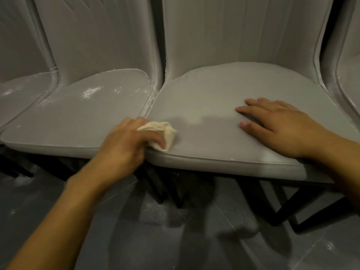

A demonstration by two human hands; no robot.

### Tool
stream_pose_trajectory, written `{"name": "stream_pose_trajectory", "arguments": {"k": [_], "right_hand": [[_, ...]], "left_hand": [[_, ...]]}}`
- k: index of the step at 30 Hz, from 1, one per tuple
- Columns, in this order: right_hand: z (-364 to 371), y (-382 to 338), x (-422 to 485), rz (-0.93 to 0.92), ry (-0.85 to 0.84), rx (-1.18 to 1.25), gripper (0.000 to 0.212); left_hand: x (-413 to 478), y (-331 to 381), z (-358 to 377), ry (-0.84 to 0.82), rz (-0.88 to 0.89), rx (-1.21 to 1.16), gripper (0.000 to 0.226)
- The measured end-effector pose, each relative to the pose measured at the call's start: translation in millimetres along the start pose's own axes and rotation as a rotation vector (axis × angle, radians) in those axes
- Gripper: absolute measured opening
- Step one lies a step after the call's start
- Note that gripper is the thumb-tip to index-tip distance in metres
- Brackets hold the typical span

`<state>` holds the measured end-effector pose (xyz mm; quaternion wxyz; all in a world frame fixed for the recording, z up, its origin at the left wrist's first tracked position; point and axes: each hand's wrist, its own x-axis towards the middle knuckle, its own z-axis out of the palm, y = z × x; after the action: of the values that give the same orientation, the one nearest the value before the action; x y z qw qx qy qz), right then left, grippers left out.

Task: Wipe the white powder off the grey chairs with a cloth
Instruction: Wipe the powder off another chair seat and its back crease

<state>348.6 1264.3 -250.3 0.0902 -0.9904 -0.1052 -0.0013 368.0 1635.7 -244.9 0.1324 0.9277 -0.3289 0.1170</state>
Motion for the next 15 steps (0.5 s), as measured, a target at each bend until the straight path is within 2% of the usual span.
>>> {"name": "stream_pose_trajectory", "arguments": {"k": [3,6,10,15], "right_hand": [[-4.7,-5.5,0.7,-0.019,0.001,-0.032,0.074],[-14.8,-19.1,4.4,-0.064,0.028,-0.018,0.070],[-20.4,-57.8,21.3,-0.157,0.067,0.142,0.069],[-20.2,-128.0,57.4,-0.361,0.023,0.252,0.069]], "left_hand": [[-16.7,-19.6,-5.3,0.045,-0.153,-0.010,0.061],[-21.1,-14.6,-1.2,0.090,-0.150,-0.035,0.052],[-35.5,-15.8,-10.0,0.087,-0.209,-0.139,0.049],[-58.0,-52.7,-29.0,0.139,-0.282,-0.036,0.045]]}}
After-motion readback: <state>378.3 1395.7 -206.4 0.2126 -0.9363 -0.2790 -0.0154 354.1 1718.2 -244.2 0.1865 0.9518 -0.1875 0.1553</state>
